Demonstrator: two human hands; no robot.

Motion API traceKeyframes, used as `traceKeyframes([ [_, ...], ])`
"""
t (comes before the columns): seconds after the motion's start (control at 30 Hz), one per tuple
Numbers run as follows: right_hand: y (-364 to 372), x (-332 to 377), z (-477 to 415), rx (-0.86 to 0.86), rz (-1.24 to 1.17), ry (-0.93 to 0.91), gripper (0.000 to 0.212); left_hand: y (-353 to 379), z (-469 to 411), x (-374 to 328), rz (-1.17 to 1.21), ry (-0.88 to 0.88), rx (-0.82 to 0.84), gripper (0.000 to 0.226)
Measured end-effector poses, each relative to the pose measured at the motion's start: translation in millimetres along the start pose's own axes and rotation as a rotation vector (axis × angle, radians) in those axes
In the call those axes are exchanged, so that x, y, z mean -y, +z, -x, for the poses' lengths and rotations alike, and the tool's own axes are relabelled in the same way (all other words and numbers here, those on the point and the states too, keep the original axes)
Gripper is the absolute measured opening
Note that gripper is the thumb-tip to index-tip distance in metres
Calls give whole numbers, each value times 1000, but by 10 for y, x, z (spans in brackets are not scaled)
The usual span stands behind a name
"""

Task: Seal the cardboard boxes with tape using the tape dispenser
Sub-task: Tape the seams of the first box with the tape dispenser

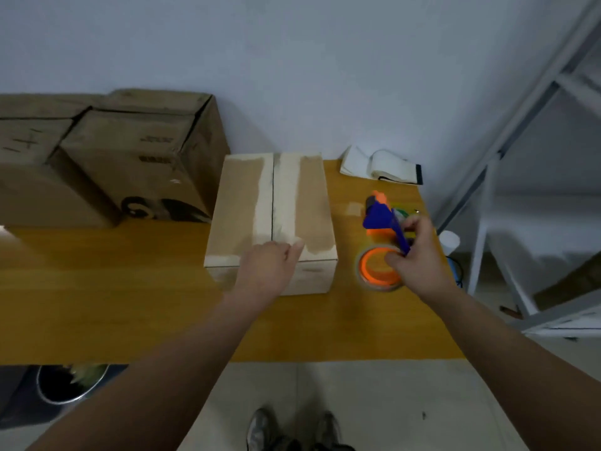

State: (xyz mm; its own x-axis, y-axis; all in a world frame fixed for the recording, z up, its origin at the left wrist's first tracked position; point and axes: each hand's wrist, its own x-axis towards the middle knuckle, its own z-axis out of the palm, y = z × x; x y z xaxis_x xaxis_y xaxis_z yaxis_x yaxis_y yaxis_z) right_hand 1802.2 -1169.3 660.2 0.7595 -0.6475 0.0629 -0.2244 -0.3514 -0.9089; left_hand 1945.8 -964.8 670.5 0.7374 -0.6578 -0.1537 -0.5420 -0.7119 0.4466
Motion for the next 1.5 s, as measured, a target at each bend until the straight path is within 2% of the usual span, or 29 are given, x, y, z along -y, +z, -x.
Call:
traceKeyframes([
  [0.1, -11, 411, 24, 57, -4, -190, 70, -344, -53, -252, 698, -149, 89, 72],
  [0.13, 14, 500, 23, 79, 17, -244, 76, -457, -57, -309, 857, -180, 109, 75],
  [0.23, 147, 658, 25, 125, 78, -366, 81, -741, -12, -362, 1069, -214, 180, 80],
  [0.37, 360, 787, 23, 151, 95, -410, 79, -955, 119, -217, 1005, -156, 176, 65],
  [0.57, 577, 922, 26, 241, 197, -456, 89, -1123, 243, 19, 836, -66, -29, 20],
  [0.77, 742, 1143, 94, 255, 528, -579, 80, -1208, 275, 254, 585, -11, -163, 17],
  [0.87, 876, 1221, 122, 213, 728, -651, 78, -1144, 340, 421, 542, -24, -152, 16],
  [0.93, 909, 1198, 149, 249, 839, -680, 79, -1047, 416, 627, 577, -73, -129, 14],
  [1.03, 785, 1001, 198, 300, 978, -597, 86, -913, 511, 1049, 611, -221, -233, 9],
  [1.13, 804, 885, 227, 322, 1133, -570, 76, -755, 537, 1278, 586, -261, -251, 13],
  [1.37, 1194, 1035, 165, 383, 1265, -672, 62, -468, 503, 1588, 465, -409, -305, 35],
  [1.5, 1384, 1132, 80, 417, 1323, -708, 56, -402, 428, 1661, 455, -420, -374, 36],
])
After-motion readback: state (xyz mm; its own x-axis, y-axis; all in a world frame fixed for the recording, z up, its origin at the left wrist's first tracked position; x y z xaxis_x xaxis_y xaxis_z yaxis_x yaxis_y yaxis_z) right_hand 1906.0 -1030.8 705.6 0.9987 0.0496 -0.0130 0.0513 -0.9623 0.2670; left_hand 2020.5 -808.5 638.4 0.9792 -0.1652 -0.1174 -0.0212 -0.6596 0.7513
